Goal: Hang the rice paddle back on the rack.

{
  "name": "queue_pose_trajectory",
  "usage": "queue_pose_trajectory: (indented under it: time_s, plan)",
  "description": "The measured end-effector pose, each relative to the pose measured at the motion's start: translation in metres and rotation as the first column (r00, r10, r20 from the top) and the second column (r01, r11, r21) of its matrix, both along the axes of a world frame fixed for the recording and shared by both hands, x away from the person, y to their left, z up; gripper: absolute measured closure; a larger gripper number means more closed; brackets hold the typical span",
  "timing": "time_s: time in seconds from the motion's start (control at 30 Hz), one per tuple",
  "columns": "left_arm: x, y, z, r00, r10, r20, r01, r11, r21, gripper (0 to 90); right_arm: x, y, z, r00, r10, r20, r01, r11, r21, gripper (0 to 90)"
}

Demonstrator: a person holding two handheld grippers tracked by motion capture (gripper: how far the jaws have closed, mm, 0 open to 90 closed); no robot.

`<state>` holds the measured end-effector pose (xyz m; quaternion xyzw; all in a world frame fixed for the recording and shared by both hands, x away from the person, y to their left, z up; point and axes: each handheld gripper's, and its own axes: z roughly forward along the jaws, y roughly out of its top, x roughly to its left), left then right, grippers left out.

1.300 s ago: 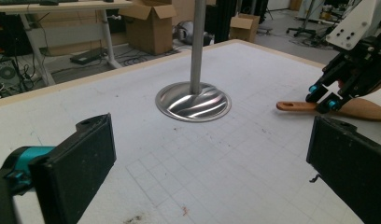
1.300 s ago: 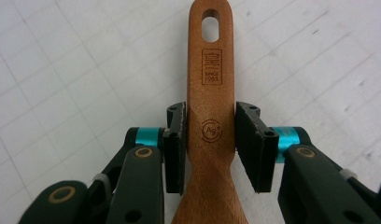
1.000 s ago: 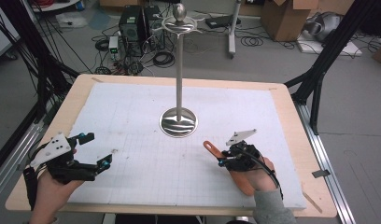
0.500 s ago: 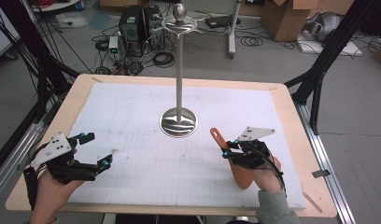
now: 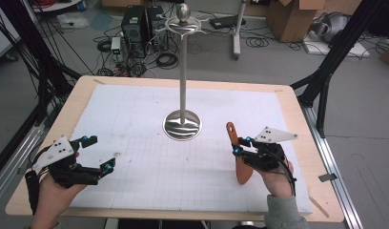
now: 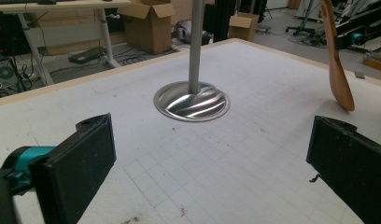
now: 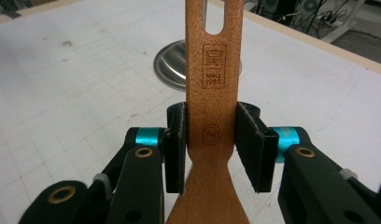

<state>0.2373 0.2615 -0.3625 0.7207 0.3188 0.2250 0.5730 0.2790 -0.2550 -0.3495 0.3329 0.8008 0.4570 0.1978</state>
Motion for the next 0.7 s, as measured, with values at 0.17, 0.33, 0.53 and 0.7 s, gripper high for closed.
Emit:
queue_pose_trajectory:
  time_s: [0.17, 0.33, 0.53, 0.7]
  plan:
    - [0.0005, 0.0002, -0.0006, 1.0, -0.003, -0.003, 0.003, 1.0, 0.0, 1.7, -0.0009, -0.0025, 0.0013, 0.9999, -0.004, 0.015, 0.004, 1.0, 0.021, 64.6]
    - [0.0002, -0.0005, -0.0004, 1.0, -0.002, -0.003, 0.002, 1.0, -0.001, 1.8, -0.0008, -0.0043, 0.0009, 0.9999, -0.008, 0.011, 0.007, 0.999, 0.034, 64.6]
    - [-0.0017, 0.0016, 0.0013, 1.0, -0.002, 0.001, 0.002, 1.0, -0.004, 1.7, 0.0005, -0.0057, 0.0022, 0.9997, -0.009, 0.022, 0.008, 0.999, 0.041, 64.7]
    - [-0.0051, 0.008, 0.0049, 0.9998, 0.009, 0.016, -0.009, 0.9997, -0.022, 1.7, 0.0032, -0.0071, 0.0064, 0.9989, -0.012, 0.044, 0.01, 0.998, 0.061, 64.7]
